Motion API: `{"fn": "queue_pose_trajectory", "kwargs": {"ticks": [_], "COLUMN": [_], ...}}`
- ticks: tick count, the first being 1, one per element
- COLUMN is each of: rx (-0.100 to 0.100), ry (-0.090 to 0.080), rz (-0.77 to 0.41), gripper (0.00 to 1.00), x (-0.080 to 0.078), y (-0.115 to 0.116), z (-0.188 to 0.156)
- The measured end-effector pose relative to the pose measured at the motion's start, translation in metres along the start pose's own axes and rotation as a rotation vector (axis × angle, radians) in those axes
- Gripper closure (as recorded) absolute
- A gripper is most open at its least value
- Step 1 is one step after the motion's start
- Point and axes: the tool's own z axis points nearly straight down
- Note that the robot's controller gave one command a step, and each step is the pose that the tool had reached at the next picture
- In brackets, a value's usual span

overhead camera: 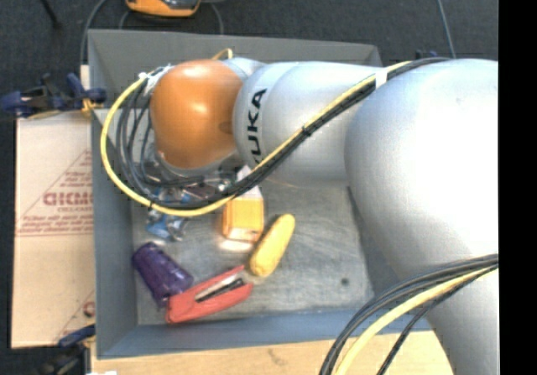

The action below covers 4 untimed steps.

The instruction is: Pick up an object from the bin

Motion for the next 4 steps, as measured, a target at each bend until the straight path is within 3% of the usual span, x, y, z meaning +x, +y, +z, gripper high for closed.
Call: {"fn": "queue_pose_trajectory", "kwargs": {"ticks": [1,2,4], "rx": [-0.002,0.001,0.014], "ry": [0.007,0.005,-0.011], "rz": [0.016,-0.016,0.007], "gripper": [1.0,1.0,1.0], "x": [-0.002,0.006,0.001], "y": [0.0,0.006,-0.003], "z": [-0.054,-0.114,-0.113]}}
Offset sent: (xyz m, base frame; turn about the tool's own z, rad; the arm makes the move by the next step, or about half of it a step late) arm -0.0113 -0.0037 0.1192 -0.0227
